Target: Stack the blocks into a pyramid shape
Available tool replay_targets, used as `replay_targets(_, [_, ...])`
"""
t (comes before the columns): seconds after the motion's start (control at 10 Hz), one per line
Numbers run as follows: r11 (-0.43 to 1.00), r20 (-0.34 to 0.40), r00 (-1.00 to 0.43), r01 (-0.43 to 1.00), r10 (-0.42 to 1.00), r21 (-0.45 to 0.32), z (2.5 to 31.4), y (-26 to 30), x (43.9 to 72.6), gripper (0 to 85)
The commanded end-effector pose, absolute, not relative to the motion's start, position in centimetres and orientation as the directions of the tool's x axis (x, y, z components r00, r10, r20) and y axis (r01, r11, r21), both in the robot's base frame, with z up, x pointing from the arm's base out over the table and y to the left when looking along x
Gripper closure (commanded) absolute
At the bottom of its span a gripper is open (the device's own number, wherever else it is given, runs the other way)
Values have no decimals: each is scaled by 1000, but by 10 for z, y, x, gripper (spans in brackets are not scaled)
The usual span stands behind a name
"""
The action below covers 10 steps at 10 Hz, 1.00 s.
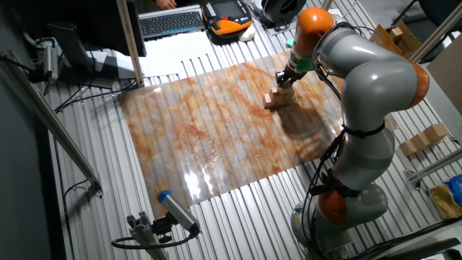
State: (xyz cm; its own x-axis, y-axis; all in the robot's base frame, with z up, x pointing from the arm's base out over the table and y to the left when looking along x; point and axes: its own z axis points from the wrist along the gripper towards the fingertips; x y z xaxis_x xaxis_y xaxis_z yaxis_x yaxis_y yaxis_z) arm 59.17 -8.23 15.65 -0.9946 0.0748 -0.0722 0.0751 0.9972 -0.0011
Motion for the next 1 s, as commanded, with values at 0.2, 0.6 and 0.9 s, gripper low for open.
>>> replay_targets(0.2, [997,-71,-995,73,73,-6,157,-83,591,680])
replay_targets(0.6, [996,-80,-993,85,83,-15,157,-83,591,680])
replay_targets(0.9, [995,-89,-991,100,97,-30,156,-82,591,510])
